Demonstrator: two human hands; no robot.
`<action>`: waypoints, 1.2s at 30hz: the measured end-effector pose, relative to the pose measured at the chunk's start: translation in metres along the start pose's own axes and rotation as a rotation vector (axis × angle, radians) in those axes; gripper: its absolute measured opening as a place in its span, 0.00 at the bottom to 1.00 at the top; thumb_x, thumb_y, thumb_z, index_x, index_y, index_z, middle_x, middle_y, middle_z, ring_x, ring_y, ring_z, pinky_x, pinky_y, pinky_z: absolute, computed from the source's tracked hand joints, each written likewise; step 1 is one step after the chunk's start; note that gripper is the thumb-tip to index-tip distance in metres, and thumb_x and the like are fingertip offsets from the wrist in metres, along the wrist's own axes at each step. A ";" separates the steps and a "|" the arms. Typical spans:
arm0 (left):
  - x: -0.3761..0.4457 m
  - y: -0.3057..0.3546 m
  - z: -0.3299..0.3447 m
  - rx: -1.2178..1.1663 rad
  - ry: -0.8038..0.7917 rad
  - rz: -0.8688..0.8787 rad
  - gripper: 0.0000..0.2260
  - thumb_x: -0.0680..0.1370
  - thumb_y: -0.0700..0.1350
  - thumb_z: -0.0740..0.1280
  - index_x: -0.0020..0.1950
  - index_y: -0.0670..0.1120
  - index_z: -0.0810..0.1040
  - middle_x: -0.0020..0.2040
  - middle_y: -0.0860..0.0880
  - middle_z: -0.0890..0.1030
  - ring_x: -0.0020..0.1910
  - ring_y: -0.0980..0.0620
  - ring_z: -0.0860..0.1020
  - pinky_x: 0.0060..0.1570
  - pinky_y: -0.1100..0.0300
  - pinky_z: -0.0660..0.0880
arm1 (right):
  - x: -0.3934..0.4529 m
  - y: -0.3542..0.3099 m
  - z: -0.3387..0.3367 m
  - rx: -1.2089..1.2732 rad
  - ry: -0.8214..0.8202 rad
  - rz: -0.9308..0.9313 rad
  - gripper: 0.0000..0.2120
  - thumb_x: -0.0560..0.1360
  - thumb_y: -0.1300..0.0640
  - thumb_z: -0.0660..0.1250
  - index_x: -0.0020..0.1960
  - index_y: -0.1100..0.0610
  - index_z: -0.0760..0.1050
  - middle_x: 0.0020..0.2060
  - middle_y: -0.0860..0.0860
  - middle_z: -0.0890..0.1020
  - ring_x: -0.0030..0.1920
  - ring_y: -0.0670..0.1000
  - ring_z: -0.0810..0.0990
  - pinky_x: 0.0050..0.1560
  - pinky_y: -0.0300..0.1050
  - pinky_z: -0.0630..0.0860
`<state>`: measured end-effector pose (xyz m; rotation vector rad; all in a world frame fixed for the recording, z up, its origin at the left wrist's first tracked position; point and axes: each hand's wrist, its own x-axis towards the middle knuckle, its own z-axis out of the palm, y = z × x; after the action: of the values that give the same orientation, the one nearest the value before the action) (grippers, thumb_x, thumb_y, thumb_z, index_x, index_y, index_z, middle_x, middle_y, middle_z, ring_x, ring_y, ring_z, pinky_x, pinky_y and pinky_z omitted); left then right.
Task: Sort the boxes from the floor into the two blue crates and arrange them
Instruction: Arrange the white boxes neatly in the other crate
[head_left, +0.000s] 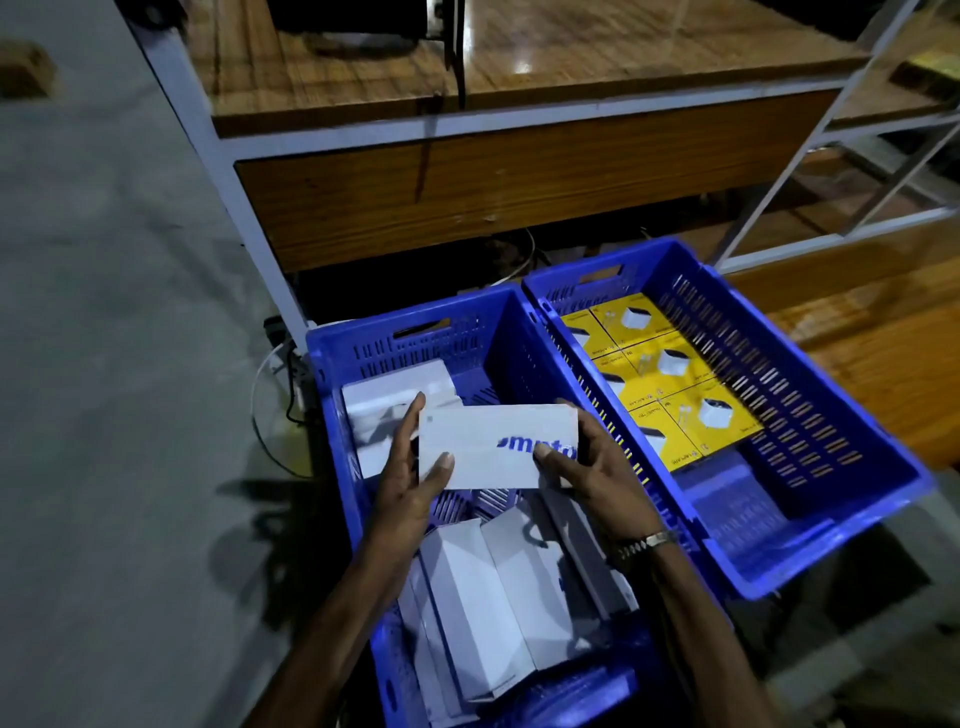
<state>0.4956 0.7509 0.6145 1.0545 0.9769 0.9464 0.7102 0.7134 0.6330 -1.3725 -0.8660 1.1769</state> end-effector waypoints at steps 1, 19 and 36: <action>0.002 -0.001 0.001 -0.001 0.029 0.031 0.29 0.83 0.38 0.65 0.79 0.64 0.65 0.77 0.61 0.70 0.74 0.60 0.72 0.70 0.56 0.73 | -0.001 0.000 -0.001 0.002 0.015 -0.029 0.26 0.76 0.70 0.71 0.70 0.53 0.74 0.64 0.55 0.82 0.60 0.54 0.81 0.58 0.52 0.80; 0.015 0.002 -0.005 -0.379 0.196 -0.256 0.17 0.73 0.37 0.71 0.60 0.48 0.85 0.62 0.45 0.82 0.55 0.47 0.78 0.39 0.58 0.79 | -0.010 -0.015 0.000 -0.006 -0.272 -0.193 0.32 0.65 0.61 0.63 0.69 0.65 0.74 0.74 0.56 0.73 0.76 0.58 0.68 0.73 0.56 0.67; 0.012 -0.012 0.007 -0.129 0.163 -0.268 0.13 0.80 0.38 0.72 0.64 0.44 0.79 0.59 0.44 0.84 0.60 0.47 0.84 0.57 0.58 0.81 | 0.056 0.006 0.014 -0.526 0.059 0.047 0.21 0.79 0.48 0.66 0.69 0.55 0.71 0.58 0.57 0.82 0.52 0.55 0.83 0.52 0.49 0.81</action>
<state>0.5074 0.7580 0.6022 0.7252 1.1442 0.8698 0.7098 0.7695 0.6184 -1.8475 -1.1574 0.9710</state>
